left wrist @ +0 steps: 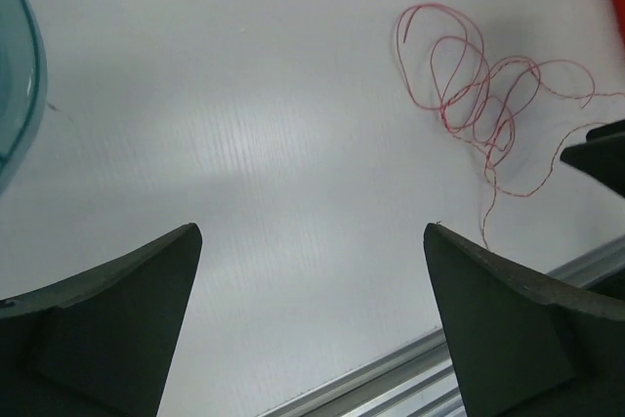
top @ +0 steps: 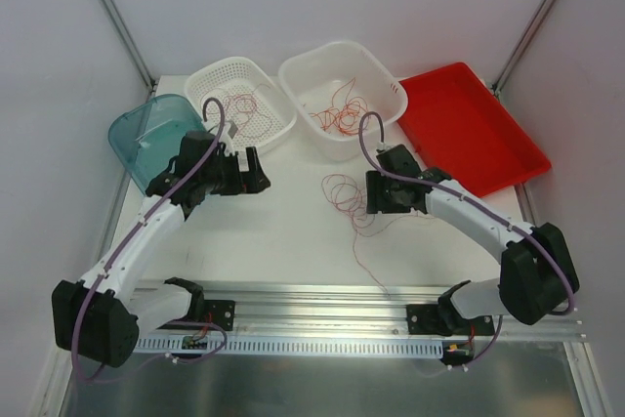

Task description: Untangle the cables

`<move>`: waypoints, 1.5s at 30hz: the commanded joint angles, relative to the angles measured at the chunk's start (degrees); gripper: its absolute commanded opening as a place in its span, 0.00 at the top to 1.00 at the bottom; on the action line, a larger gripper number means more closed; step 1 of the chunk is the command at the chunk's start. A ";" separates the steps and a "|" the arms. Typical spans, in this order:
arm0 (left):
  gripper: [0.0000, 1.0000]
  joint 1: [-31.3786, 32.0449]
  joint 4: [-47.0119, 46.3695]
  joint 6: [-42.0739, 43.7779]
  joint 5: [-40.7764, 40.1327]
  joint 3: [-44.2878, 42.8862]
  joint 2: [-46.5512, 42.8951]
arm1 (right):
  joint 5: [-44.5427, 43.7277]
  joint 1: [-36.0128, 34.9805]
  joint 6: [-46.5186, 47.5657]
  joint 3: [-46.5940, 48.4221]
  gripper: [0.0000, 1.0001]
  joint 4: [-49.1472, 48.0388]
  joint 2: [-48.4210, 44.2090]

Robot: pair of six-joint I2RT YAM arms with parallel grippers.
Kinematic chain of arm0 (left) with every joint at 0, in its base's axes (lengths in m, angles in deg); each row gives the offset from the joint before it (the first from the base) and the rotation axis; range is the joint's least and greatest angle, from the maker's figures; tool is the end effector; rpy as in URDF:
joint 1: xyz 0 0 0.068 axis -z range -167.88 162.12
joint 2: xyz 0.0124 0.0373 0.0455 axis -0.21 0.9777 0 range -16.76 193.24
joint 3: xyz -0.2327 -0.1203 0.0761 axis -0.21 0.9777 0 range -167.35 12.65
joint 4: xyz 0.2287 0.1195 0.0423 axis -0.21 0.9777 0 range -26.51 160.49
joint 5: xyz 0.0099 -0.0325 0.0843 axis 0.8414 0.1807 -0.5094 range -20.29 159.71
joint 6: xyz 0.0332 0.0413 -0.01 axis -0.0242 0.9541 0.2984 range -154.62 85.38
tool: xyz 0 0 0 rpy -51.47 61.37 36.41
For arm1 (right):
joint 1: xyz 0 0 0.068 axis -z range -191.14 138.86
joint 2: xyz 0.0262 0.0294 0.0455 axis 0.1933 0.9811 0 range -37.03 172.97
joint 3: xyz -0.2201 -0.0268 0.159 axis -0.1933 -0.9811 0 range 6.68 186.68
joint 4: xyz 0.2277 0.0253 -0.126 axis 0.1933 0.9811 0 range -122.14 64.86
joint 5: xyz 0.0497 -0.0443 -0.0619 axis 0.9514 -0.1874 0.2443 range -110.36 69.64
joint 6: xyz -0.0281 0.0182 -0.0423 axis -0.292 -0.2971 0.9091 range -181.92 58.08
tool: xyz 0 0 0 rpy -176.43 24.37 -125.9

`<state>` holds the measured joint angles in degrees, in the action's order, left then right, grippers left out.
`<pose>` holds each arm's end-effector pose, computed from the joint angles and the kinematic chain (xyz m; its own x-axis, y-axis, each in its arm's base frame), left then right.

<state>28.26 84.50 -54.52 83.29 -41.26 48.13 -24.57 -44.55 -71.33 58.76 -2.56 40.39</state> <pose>0.2398 -0.0780 0.3072 -0.6356 -0.1606 -0.7552 0.2606 0.8761 -0.4056 0.2289 0.1479 0.2308 -0.7581 -0.3047 -0.5767 -0.3953 0.9179 0.0347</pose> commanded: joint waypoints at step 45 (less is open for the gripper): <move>0.01 -0.32 -0.53 7.33 0.39 15.68 -19.61 | 2.59 -10.19 18.80 50.76 0.99 22.71 1.23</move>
<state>28.20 86.34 -48.49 82.75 -26.03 30.18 -27.32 -54.76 -56.29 109.27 12.83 37.40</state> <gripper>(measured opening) 0.992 0.017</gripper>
